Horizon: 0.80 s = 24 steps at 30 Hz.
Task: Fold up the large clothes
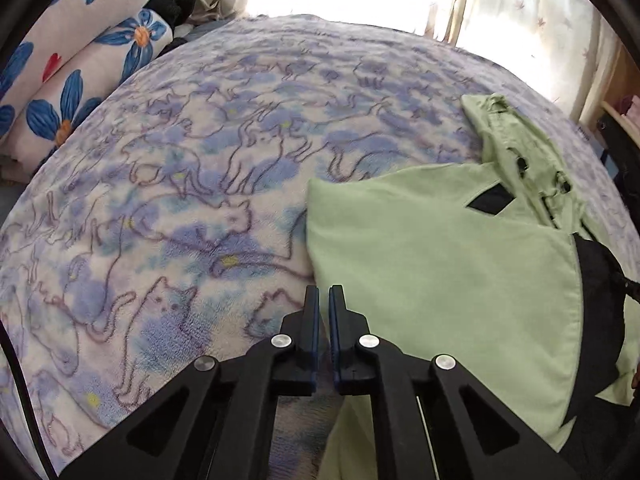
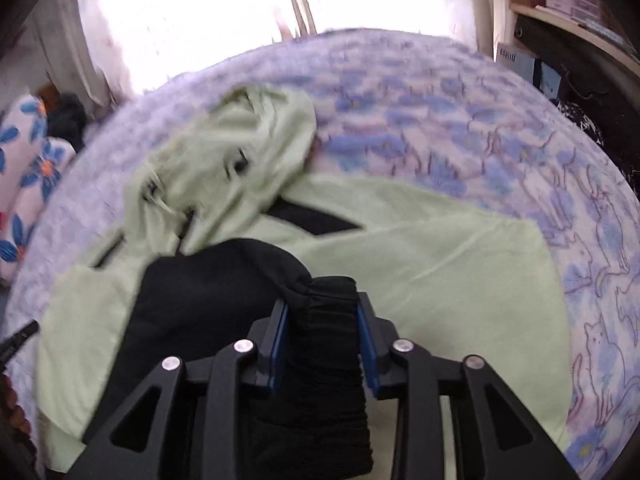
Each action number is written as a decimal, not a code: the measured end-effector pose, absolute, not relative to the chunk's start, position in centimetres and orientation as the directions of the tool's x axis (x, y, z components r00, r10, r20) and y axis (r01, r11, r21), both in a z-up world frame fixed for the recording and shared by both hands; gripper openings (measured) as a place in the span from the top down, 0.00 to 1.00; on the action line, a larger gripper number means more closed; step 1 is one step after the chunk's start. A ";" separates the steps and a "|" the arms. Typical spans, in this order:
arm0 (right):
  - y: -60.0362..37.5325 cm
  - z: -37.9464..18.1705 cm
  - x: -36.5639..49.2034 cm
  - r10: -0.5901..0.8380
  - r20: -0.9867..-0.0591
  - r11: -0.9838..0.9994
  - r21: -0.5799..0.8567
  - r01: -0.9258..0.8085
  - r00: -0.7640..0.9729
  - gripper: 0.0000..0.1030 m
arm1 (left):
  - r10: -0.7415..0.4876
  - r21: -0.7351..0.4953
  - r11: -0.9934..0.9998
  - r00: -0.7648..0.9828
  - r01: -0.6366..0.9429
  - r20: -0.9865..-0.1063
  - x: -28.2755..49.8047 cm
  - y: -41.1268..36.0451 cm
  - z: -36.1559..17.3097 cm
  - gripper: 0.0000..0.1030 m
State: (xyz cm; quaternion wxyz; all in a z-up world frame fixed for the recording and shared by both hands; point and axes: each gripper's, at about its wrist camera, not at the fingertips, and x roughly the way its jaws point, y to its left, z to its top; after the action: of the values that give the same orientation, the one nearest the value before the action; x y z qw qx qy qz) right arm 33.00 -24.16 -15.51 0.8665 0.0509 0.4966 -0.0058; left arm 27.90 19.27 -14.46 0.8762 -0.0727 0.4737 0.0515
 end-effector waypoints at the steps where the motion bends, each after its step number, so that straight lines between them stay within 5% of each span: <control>1: -24.1 -15.6 33.0 0.037 -0.869 0.994 0.081 0.067 0.493 0.67 | 0.024 -0.080 0.982 0.537 -0.170 -0.843 27.9 19.5 -14.6 0.97; 3: -24.1 -14.3 31.9 0.033 -0.841 0.994 0.085 0.073 0.539 0.67 | 0.011 -0.100 0.980 0.545 -0.173 -0.838 27.5 19.6 -14.2 0.97; 8: -22.0 -10.7 27.9 0.044 -0.763 0.995 0.090 0.038 0.645 0.62 | -0.035 -0.138 0.983 0.608 -0.123 -0.793 25.1 17.6 -11.3 0.70; 11: -18.8 -10.7 26.6 0.093 -0.785 0.995 0.087 -0.040 0.613 0.62 | -0.160 -0.231 0.972 0.615 -0.038 -0.773 24.0 14.3 -10.3 0.62; 15: -14.1 -11.6 24.7 0.218 -0.801 0.975 0.149 -0.167 0.558 0.62 | -0.285 -0.328 0.945 0.532 0.015 -0.797 23.6 9.7 -11.4 0.62; 24: -13.4 -17.0 25.4 0.160 -0.852 0.982 0.083 -0.172 0.499 0.64 | -0.201 -0.215 0.976 0.500 0.030 -0.842 23.1 6.6 -16.5 0.62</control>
State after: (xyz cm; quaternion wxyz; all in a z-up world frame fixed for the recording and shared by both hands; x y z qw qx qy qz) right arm 25.36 -13.36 -17.01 0.8656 -0.0064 0.4914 0.0959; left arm 23.09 6.60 -16.45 0.8617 -0.0862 0.4955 -0.0671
